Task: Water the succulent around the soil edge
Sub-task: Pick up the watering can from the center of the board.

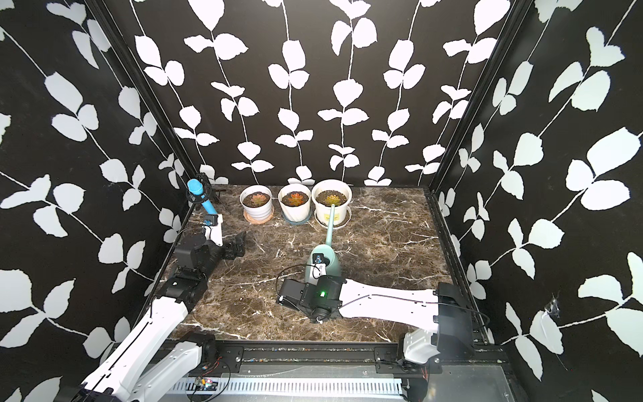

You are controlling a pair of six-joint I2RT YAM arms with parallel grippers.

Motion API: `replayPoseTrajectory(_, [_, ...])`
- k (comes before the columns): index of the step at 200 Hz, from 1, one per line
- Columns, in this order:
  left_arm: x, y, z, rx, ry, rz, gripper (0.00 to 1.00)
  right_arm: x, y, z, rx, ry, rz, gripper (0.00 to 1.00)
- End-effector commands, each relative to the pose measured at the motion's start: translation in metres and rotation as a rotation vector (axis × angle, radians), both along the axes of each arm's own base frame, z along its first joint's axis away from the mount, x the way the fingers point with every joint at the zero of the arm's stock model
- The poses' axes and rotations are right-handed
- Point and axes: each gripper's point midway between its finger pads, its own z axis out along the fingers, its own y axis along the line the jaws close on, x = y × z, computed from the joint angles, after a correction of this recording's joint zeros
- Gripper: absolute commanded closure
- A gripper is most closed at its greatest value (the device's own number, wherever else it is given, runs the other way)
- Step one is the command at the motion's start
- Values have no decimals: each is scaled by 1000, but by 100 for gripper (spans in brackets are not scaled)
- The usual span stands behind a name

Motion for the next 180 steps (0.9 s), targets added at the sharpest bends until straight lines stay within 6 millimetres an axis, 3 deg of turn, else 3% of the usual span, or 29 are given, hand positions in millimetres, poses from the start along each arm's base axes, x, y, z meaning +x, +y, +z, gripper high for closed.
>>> replayPoseTrajectory(1, [0,-3,-4,9,0,-15,1,5,-4,-14,-31,-1,-18,38])
replayPoseTrajectory(60, [0,-6,-6,11,7,-26,1,11,1,-24,-44,-8,-28,41])
replayPoseTrajectory(111, [1,-8,-7,9,12,-36,1,21,-4,-19,-48,-59,-97,51])
replayPoseTrajectory(180, [0,-11,-9,16,16,-46,1,31,-2,-23,-37,-60,-113,56])
